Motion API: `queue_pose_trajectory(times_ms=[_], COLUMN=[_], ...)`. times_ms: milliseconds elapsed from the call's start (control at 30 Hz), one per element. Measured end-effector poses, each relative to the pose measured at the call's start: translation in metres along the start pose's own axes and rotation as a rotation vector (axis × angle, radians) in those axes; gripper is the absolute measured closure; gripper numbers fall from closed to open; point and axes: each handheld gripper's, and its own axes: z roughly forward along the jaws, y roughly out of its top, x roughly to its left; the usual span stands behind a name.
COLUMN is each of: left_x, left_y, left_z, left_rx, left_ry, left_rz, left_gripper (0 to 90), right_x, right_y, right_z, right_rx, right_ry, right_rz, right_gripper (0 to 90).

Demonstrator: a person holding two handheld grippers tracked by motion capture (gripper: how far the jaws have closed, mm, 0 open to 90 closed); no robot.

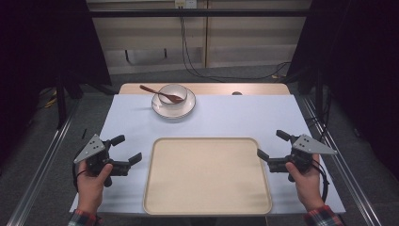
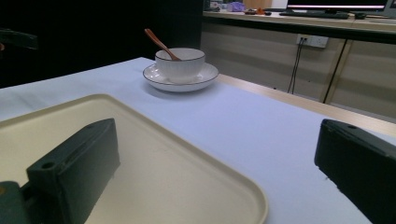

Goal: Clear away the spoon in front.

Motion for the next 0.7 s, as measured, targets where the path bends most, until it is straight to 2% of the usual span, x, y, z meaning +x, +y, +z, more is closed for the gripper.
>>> queue_pose_trajectory(times_ms=[33, 133, 167, 300, 400, 467, 500, 533, 567, 600, 667, 700], left_x=[0.000, 0.001, 0.002, 0.003, 0.003, 0.005, 0.009, 0.011, 0.011, 0.017, 0.020, 0.023], left_y=[0.000, 0.000, 0.001, 0.007, 0.011, 0.015, 0.017, 0.018, 0.018, 0.019, 0.021, 0.022], left_z=[0.002, 0.002, 0.004, 0.013, 0.018, 0.023, 0.029, 0.033, 0.033, 0.040, 0.049, 0.053], left_rx=[-0.017, 0.000, -0.006, 0.000, 0.005, 0.004, 0.014, 0.007, 0.007, 0.012, 0.009, 0.007], left_ry=[-0.007, 0.010, 0.004, 0.028, 0.032, 0.013, 0.043, 0.054, 0.054, 0.061, 0.085, 0.079], left_rz=[-0.018, -0.012, -0.036, -0.061, -0.051, -0.044, -0.043, -0.063, -0.063, -0.070, -0.068, -0.065], left_gripper=[0.0, 0.0, 0.0, 0.0, 0.0, 0.0, 0.0, 0.0, 0.0, 0.0, 0.0, 0.0], right_x=[0.000, 0.001, 0.003, 0.006, 0.007, 0.007, 0.007, 0.008, 0.008, 0.009, 0.010, 0.011], right_y=[0.000, -0.001, -0.002, -0.002, -0.002, -0.002, -0.003, -0.004, -0.004, -0.005, -0.004, -0.004], right_z=[0.001, 0.002, 0.003, 0.003, 0.003, 0.003, 0.003, 0.003, 0.003, 0.003, 0.002, 0.002], right_rx=[0.003, 0.013, 0.019, 0.025, 0.027, 0.028, 0.037, 0.045, 0.045, 0.055, 0.057, 0.056], right_ry=[0.009, 0.013, 0.020, 0.045, 0.044, 0.051, 0.044, 0.038, 0.038, 0.047, 0.062, 0.060], right_rz=[-0.001, -0.008, -0.009, -0.018, -0.024, -0.016, -0.015, -0.016, -0.016, -0.027, -0.030, -0.035], right_gripper=[0.0, 0.0, 0.0, 0.0, 0.0, 0.0, 0.0, 0.0, 0.0, 0.0, 0.0, 0.0])
